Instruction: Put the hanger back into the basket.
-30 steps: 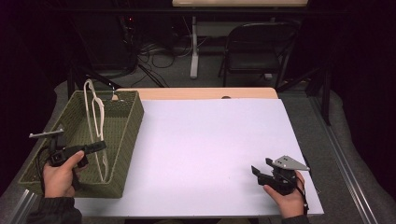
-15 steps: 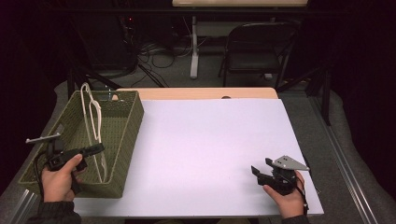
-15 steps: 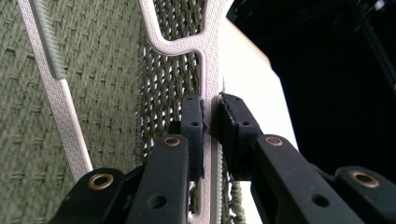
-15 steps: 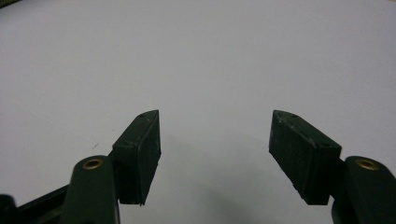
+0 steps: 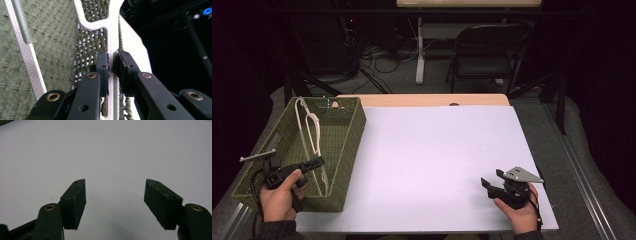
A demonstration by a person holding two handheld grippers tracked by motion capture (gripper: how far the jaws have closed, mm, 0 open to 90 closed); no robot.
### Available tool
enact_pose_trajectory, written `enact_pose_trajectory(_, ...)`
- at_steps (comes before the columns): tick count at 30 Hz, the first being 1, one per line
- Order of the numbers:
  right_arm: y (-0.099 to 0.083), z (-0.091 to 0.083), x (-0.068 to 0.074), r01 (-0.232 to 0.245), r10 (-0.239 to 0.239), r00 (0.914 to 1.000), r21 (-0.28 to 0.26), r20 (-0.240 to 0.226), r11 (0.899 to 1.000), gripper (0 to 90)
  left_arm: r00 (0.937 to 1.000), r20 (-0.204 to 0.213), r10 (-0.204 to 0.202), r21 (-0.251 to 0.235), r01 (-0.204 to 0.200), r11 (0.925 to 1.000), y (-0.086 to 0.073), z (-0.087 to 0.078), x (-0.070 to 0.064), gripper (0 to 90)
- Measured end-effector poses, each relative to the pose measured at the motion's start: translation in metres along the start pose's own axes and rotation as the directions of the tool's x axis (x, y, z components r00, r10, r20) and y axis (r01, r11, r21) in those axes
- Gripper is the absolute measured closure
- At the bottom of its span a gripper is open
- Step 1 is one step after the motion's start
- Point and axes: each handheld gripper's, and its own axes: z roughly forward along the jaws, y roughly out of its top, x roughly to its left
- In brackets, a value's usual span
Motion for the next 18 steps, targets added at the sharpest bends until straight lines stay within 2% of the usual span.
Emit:
enact_pose_trajectory(5, 0.000, 0.000, 0.000, 0.001, -0.001, 1.0000, -0.001, 0.002, 1.000, 33.9, 0.9998, -0.020, -0.003, 0.013, 0.003, 0.9999, 0.002, 0.001, 0.000, 79.3)
enact_pose_trajectory(8, 0.000, 0.000, -0.001, -0.001, 0.001, 1.0000, -0.001, -0.001, 1.000, 33.9, 0.9994, -0.033, -0.005, 0.038, 0.006, 0.9993, 0.003, 0.002, 0.000, 78.6)
enact_pose_trajectory(9, 0.000, 0.000, -0.001, -0.004, 0.004, 1.0000, -0.003, 0.003, 1.000, 33.9, 0.9993, -0.037, 0.010, 0.071, -0.007, 0.9974, 0.004, 0.003, -0.002, 74.5)
enact_pose_trajectory(10, 0.000, 0.000, -0.001, -0.004, 0.004, 1.0000, 0.002, 0.000, 1.000, 33.9, 0.9986, -0.045, 0.026, 0.095, -0.021, 0.9952, 0.005, 0.005, -0.003, 63.8)
enact_pose_trajectory(11, 0.000, 0.000, -0.001, -0.004, 0.004, 1.0000, 0.002, 0.000, 1.000, 33.9, 0.9969, -0.060, 0.051, 0.101, -0.044, 0.9939, 0.005, 0.005, -0.006, 63.8)
enact_pose_trajectory(12, 0.000, 0.000, -0.001, -0.003, 0.003, 1.0000, 0.003, 0.000, 1.000, 33.9, 0.9949, -0.074, 0.068, 0.106, -0.060, 0.9925, 0.005, 0.006, -0.008, 66.9)
enact_pose_trajectory(15, 0.000, 0.000, 0.000, -0.004, 0.004, 1.0000, -0.003, 0.003, 1.000, 33.9, 0.9835, -0.125, 0.130, 0.103, -0.118, 0.9877, 0.005, 0.004, -0.017, 62.8)
enact_pose_trajectory(17, 0.000, -0.001, 0.000, -0.001, 0.001, 1.0000, -0.001, 0.000, 1.000, 33.9, 0.9704, -0.155, 0.185, 0.096, -0.172, 0.9805, 0.005, 0.004, -0.021, 58.3)
enact_pose_trajectory(18, 0.000, -0.001, 0.000, -0.002, 0.002, 1.0000, 0.001, -0.001, 1.000, 33.9, 0.9659, -0.167, 0.198, 0.098, -0.183, 0.9782, 0.005, 0.004, -0.023, 57.4)
